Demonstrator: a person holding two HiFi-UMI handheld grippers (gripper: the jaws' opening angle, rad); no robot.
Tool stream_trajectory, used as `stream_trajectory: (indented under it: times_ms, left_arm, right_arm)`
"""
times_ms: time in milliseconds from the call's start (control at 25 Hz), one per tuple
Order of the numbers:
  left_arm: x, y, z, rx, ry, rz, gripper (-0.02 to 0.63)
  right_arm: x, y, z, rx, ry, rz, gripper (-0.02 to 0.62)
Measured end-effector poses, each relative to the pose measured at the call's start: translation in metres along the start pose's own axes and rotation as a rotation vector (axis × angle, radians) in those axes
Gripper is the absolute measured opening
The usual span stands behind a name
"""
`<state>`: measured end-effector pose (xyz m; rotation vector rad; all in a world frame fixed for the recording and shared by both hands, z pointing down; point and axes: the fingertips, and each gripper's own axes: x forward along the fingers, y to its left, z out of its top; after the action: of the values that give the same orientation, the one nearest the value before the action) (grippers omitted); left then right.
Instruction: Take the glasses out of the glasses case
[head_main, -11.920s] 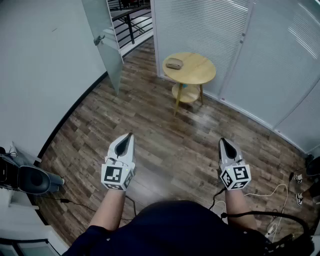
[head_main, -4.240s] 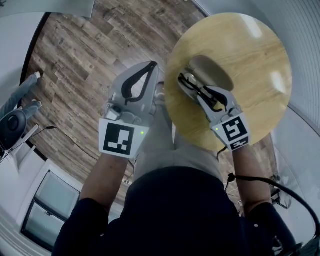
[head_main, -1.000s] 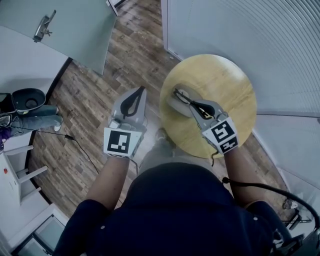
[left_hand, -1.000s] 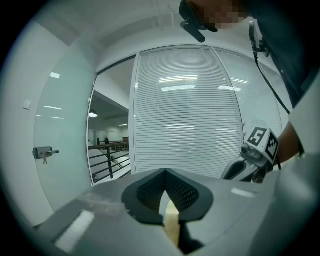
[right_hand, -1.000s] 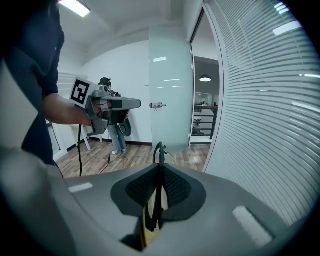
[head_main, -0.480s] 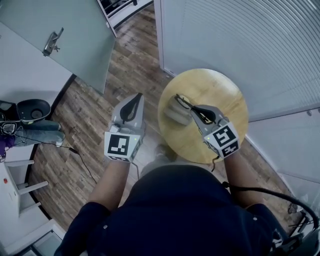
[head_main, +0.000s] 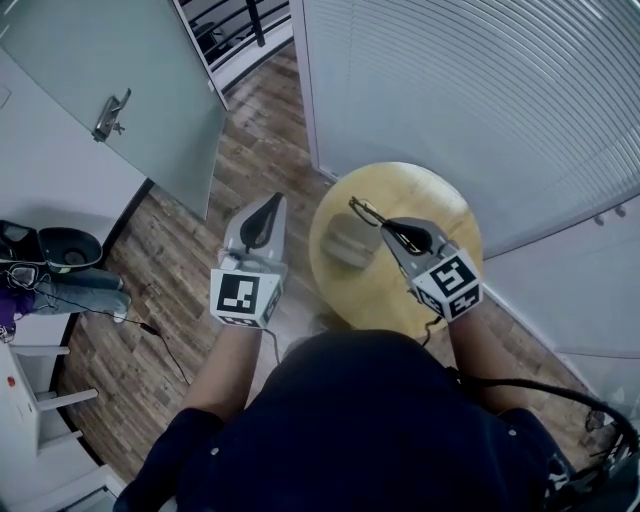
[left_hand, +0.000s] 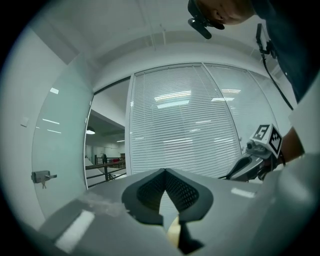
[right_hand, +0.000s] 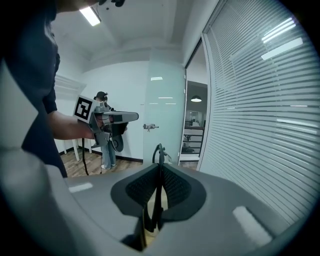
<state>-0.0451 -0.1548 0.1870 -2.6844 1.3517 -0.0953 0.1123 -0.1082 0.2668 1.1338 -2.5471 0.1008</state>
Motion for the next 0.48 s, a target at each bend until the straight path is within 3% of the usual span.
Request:
stream_trajectory:
  times_ms: [480]
  left_arm:
    - [0.013,0.016,0.017,0.006,-0.039,0.036,0.006]
  right_arm:
    - [-0.005,-0.021,0.023,-0.011,-0.042,-0.012,0.032]
